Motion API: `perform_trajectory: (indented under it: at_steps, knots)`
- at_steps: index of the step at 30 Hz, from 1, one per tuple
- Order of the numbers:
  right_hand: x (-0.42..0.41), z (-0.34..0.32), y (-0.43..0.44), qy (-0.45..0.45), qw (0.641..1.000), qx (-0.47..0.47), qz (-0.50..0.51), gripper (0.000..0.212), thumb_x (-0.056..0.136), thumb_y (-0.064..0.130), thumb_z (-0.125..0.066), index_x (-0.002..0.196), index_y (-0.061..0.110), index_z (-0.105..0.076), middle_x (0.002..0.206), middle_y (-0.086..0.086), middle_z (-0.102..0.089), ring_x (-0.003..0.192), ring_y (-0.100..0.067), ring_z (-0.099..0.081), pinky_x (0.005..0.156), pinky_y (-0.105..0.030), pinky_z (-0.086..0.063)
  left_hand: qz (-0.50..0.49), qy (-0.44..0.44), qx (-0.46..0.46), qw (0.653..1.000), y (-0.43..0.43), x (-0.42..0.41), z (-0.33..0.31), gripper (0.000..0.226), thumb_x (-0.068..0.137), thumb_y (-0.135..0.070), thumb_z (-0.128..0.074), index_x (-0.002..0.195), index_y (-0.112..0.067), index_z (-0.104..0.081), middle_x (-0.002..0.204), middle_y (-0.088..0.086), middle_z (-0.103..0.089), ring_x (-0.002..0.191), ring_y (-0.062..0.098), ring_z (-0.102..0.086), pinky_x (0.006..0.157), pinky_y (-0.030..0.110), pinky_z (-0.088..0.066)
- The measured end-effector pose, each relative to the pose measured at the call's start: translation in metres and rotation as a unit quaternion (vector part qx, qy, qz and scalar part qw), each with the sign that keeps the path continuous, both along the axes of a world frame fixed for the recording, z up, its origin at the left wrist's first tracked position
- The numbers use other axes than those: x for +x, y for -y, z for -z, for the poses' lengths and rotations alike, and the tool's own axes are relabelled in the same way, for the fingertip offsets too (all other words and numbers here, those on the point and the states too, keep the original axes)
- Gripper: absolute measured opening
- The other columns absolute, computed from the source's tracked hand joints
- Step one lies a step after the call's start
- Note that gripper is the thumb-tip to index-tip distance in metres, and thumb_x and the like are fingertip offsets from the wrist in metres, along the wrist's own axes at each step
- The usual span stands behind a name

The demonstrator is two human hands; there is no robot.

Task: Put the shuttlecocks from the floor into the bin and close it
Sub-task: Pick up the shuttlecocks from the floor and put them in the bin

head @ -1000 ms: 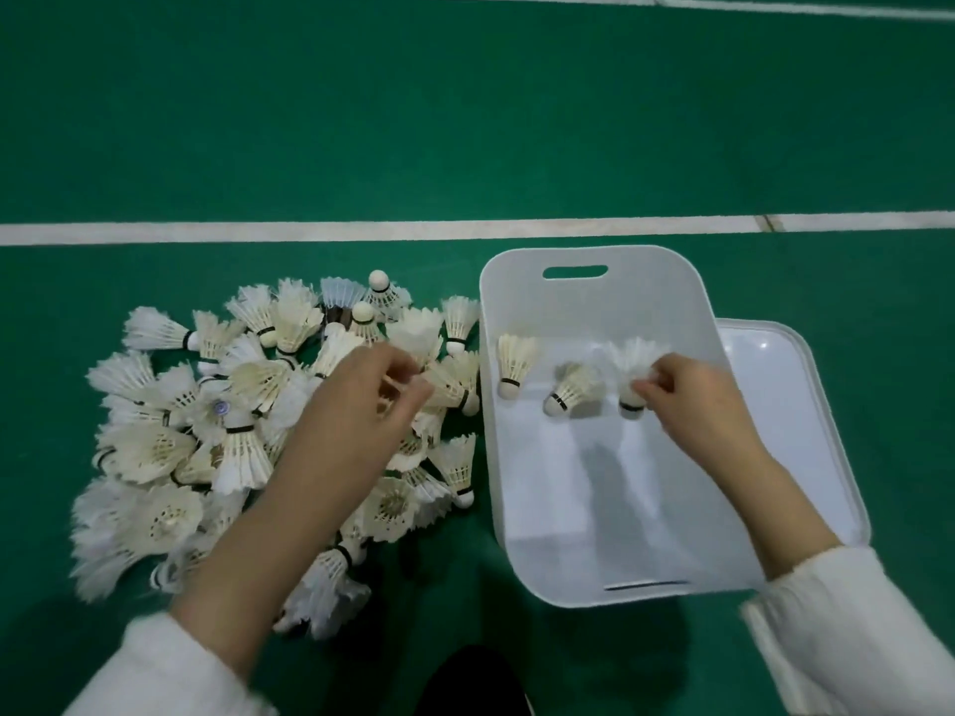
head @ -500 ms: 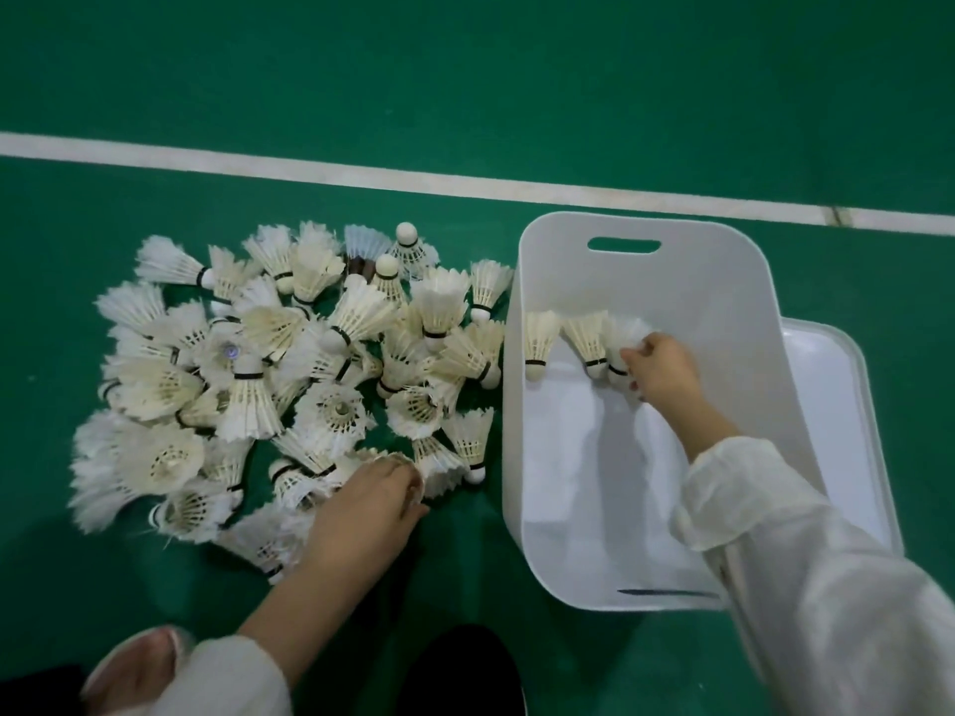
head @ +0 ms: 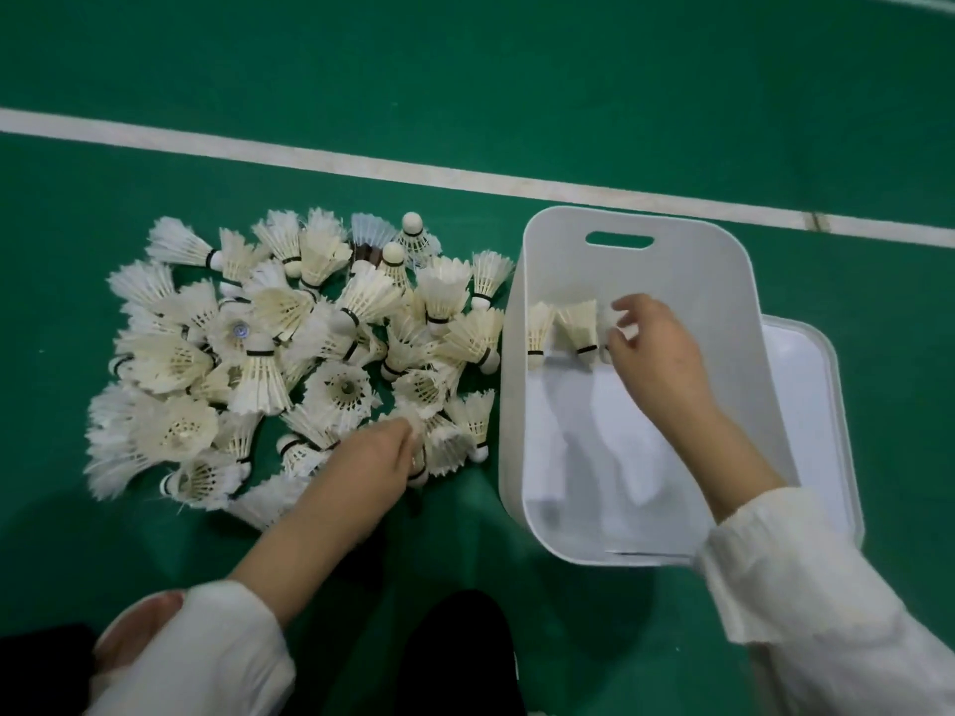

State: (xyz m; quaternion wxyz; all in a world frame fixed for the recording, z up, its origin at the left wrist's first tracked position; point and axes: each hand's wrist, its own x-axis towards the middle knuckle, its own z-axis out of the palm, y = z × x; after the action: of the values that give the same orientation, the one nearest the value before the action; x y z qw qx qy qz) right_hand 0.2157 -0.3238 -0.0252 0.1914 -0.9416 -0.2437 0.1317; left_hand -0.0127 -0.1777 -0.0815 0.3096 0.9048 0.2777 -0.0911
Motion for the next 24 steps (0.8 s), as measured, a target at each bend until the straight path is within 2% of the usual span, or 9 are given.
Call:
perform_trajectory:
  at_steps: [2, 5, 7, 9, 12, 15, 21, 24]
  knots:
    - [-0.04, -0.033, -0.014, 0.018, 0.996, 0.066, -0.061, 0.023, 0.091, 0.015, -0.049, 0.112, 0.013, -0.057, 0.11, 0.001, -0.056, 0.086, -0.018, -0.058, 0.08, -0.031, -0.046, -0.017, 0.03, -0.007, 0.999, -0.008, -0.008, -0.013, 0.027, 0.097, -0.026, -0.04, 0.073, -0.014, -0.046, 0.067, -0.001, -0.05, 0.061, 0.012, -0.047, 0.052, 0.026, -0.034]
    - [-0.103, -0.056, -0.042, -0.01, 0.978, 0.124, -0.165, 0.019, 0.093, 0.015, -0.048, 0.108, 0.014, -0.059, 0.105, 0.006, -0.053, 0.082, -0.01, -0.054, 0.075, -0.025, -0.045, -0.047, 0.057, 0.001, 0.997, -0.024, -0.024, -0.03, 0.028, 0.096, -0.027, -0.043, 0.074, -0.011, -0.051, 0.065, 0.0, -0.053, 0.059, 0.014, -0.049, 0.052, 0.029, -0.036]
    - [-0.132, -0.04, -0.063, -0.036, 0.967, 0.116, -0.225, 0.02, 0.093, 0.014, -0.047, 0.109, 0.011, -0.059, 0.11, -0.001, -0.056, 0.087, -0.016, -0.056, 0.077, -0.032, -0.046, -0.062, 0.059, 0.018, 0.996, -0.035, -0.036, -0.036, 0.029, 0.096, -0.029, -0.044, 0.076, -0.01, -0.054, 0.065, 0.002, -0.055, 0.058, 0.013, -0.05, 0.051, 0.027, -0.035]
    - [-0.15, -0.012, -0.082, -0.046, 0.965, 0.063, -0.252, 0.022, 0.092, 0.011, -0.046, 0.11, 0.007, -0.057, 0.114, -0.007, -0.054, 0.092, -0.025, -0.057, 0.078, -0.038, -0.047, -0.08, 0.047, 0.027, 0.995, -0.046, -0.049, -0.038, 0.032, 0.095, -0.031, -0.044, 0.075, -0.008, -0.055, 0.063, 0.004, -0.055, 0.058, 0.016, -0.05, 0.051, 0.028, -0.034]
    - [-0.163, 0.032, -0.096, -0.039, 0.965, -0.042, -0.256, 0.026, 0.088, 0.004, -0.044, 0.112, 0.004, -0.052, 0.118, -0.012, -0.051, 0.092, -0.034, -0.056, 0.072, -0.039, -0.046, -0.107, 0.027, 0.039, 0.993, -0.057, -0.067, -0.039, 0.032, 0.095, -0.03, -0.045, 0.074, -0.006, -0.053, 0.061, 0.003, -0.05, 0.058, 0.02, -0.047, 0.051, 0.03, -0.03]
    - [-0.163, 0.062, -0.098, -0.032, 0.968, -0.103, -0.226, 0.038, 0.085, -0.002, -0.043, 0.122, 0.002, -0.045, 0.127, -0.015, -0.045, 0.094, -0.036, -0.057, 0.068, -0.039, -0.046, -0.126, 0.03, 0.028, 0.991, -0.063, -0.076, -0.037, 0.033, 0.095, -0.03, -0.045, 0.073, -0.006, -0.051, 0.062, 0.005, -0.052, 0.057, 0.018, -0.046, 0.052, 0.028, -0.033]
    - [-0.153, 0.083, -0.096, -0.007, 0.968, -0.13, -0.214, 0.042, 0.086, 0.002, -0.045, 0.128, 0.006, -0.043, 0.126, -0.014, -0.047, 0.106, -0.032, -0.052, 0.074, -0.038, -0.047, -0.125, 0.033, 0.024, 0.991, -0.07, -0.075, -0.033, 0.032, 0.095, -0.032, -0.045, 0.071, -0.012, -0.05, 0.06, 0.001, -0.051, 0.055, 0.013, -0.046, 0.051, 0.027, -0.033]
    - [-0.15, 0.08, -0.097, -0.017, 0.969, -0.126, -0.211, 0.049, 0.081, -0.009, -0.046, 0.127, 0.004, -0.043, 0.127, -0.015, -0.045, 0.103, -0.031, -0.053, 0.074, -0.036, -0.043, -0.133, 0.029, 0.015, 0.991, -0.071, -0.071, -0.029, 0.034, 0.095, -0.034, -0.045, 0.066, -0.016, -0.046, 0.058, 0.0, -0.049, 0.053, 0.014, -0.044, 0.051, 0.029, -0.032]
